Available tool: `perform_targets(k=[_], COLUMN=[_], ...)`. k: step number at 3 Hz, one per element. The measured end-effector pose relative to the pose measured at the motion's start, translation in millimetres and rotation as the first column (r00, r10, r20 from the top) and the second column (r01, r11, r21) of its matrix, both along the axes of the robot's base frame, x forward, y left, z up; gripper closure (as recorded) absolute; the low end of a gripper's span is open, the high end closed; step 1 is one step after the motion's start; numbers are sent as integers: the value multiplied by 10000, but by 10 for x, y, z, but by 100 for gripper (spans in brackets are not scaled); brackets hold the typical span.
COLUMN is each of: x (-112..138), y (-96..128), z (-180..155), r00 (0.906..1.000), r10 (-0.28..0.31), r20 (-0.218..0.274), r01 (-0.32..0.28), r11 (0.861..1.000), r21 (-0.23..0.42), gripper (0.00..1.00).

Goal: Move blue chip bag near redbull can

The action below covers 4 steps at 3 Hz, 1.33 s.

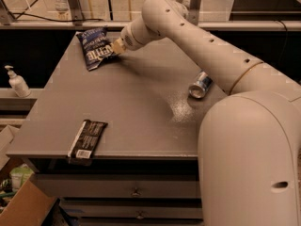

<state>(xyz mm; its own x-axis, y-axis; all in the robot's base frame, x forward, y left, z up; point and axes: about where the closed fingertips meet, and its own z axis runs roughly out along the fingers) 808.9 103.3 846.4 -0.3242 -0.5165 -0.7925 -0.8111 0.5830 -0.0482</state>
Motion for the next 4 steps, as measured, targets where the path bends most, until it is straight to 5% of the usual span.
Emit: perform_targets(k=[1, 2, 4], x=[-25, -66, -286], y=[-88, -280, -926], z=[112, 340, 626], r00=[9998, 9981, 9925], r10=[-101, -254, -675], r20=[162, 558, 1018], r01=[102, 270, 850], r11=[9999, 9992, 9802], r21=[-81, -279, -1789], gripper=[100, 100, 100])
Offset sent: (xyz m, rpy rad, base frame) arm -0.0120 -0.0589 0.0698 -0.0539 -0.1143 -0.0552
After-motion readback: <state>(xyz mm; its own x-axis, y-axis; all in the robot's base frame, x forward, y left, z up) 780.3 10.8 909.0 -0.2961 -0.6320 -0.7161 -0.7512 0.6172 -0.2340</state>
